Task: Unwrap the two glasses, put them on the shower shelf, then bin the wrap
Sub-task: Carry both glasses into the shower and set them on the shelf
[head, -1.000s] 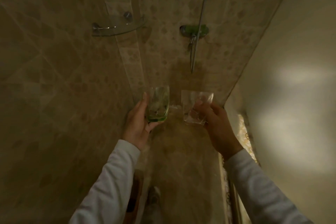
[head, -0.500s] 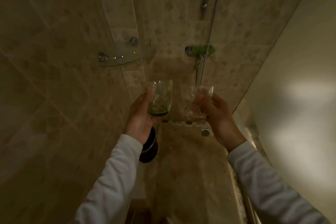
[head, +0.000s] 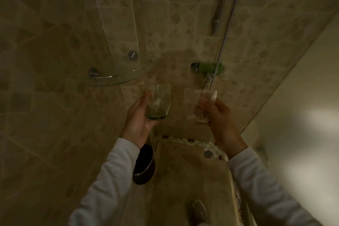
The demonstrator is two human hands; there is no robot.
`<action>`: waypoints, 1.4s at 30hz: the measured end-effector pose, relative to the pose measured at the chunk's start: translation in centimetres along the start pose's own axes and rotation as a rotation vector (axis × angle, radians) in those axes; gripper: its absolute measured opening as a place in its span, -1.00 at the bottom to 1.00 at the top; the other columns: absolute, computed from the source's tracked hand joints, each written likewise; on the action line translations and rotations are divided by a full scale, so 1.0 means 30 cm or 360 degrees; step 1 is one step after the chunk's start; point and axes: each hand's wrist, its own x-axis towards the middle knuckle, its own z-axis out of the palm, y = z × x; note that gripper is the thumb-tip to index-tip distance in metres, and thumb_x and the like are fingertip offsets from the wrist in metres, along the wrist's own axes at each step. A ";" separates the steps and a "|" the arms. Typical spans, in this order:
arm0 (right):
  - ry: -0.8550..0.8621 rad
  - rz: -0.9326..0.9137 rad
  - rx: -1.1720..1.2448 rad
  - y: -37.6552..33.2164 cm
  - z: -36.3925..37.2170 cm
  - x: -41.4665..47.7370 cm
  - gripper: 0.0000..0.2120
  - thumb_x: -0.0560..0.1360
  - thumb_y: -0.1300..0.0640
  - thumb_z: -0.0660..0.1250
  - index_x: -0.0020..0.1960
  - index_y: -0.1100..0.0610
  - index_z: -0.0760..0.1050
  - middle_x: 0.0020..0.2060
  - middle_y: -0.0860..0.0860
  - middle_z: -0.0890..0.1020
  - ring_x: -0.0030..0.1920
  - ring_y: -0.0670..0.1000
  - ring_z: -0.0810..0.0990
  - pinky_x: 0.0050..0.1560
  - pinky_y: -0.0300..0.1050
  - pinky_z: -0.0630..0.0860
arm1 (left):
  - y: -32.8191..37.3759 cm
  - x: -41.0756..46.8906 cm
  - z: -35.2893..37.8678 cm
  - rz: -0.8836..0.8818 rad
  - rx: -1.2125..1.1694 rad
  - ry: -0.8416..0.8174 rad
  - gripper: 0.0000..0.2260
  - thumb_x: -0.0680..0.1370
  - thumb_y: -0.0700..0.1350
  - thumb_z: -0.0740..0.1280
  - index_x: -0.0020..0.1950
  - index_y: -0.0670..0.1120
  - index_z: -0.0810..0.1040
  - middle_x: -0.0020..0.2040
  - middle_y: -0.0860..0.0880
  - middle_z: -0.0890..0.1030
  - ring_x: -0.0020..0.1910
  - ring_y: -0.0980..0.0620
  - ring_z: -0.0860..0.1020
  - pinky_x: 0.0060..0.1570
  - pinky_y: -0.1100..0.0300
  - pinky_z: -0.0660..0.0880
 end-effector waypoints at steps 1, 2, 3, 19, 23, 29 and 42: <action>-0.0016 -0.0010 -0.0005 -0.001 -0.019 0.049 -0.67 0.35 -0.23 0.47 0.02 -0.08 0.70 -0.15 -0.06 0.75 -0.10 -0.03 0.75 -0.09 -0.10 0.62 | -0.009 0.045 0.018 -0.0003 0.0007 0.0037 -0.30 0.28 0.28 0.53 0.32 -0.05 0.58 0.25 -0.10 0.64 0.22 -0.10 0.62 -0.06 0.03 0.62; -0.0051 -0.0023 -0.0016 -0.003 -0.041 0.100 -0.69 0.38 -0.21 0.46 0.02 -0.07 0.69 -0.15 -0.06 0.74 -0.10 -0.02 0.74 -0.07 -0.07 0.62 | -0.018 0.091 0.040 -0.0005 0.0021 0.0077 -0.30 0.29 0.28 0.53 0.32 -0.06 0.58 0.24 -0.11 0.65 0.22 -0.12 0.62 -0.06 0.01 0.62; -0.0100 -0.0042 -0.0035 -0.006 -0.064 0.153 -0.70 0.40 -0.20 0.46 0.03 -0.06 0.68 -0.15 -0.07 0.73 -0.09 -0.02 0.72 -0.03 -0.02 0.62 | -0.026 0.137 0.065 -0.0004 0.0032 0.0110 -0.32 0.28 0.29 0.54 0.29 -0.05 0.60 0.23 -0.11 0.66 0.22 -0.13 0.62 -0.04 -0.01 0.61; -0.0560 0.0015 0.0123 -0.083 -0.089 0.862 -0.55 0.34 -0.14 0.56 0.06 0.15 0.60 -0.29 -0.12 0.72 -0.26 -0.11 0.71 -0.31 -0.25 0.60 | 0.057 0.531 0.221 0.0370 -0.0028 0.0518 -0.26 0.26 0.33 0.47 0.33 -0.05 0.57 0.33 -0.23 0.56 0.32 -0.23 0.52 0.02 -0.01 0.61; -0.0639 0.0050 0.0182 -0.052 0.060 0.986 -0.53 0.29 -0.13 0.55 0.17 -0.02 0.67 0.00 -0.06 0.76 0.03 -0.03 0.74 -0.13 -0.19 0.62 | 0.143 0.581 0.133 0.0486 -0.0059 0.0582 -0.20 0.25 0.32 0.53 0.36 -0.09 0.53 0.25 -0.17 0.62 0.20 -0.14 0.60 -0.04 0.01 0.61; -0.0748 0.0037 0.0208 -0.015 0.326 1.111 -0.52 0.24 -0.11 0.57 0.12 0.03 0.67 -0.04 -0.02 0.76 -0.03 -0.02 0.74 -0.03 -0.05 0.68 | 0.232 0.653 -0.056 0.0709 0.0041 0.0710 -0.51 0.33 0.03 0.60 0.23 -0.03 0.63 0.09 -0.04 0.71 0.07 -0.02 0.68 -0.06 0.06 0.61; -0.0741 -0.0133 -0.0201 0.195 0.770 1.337 -0.33 0.05 -0.07 0.70 0.12 -0.14 0.56 0.00 -0.05 0.73 0.02 -0.02 0.72 0.01 0.11 0.69 | 0.357 0.897 -0.320 0.0886 0.1006 0.1399 -0.38 0.28 -0.24 0.64 0.29 -0.14 0.52 0.12 0.02 0.62 0.05 0.33 0.58 0.02 0.36 0.54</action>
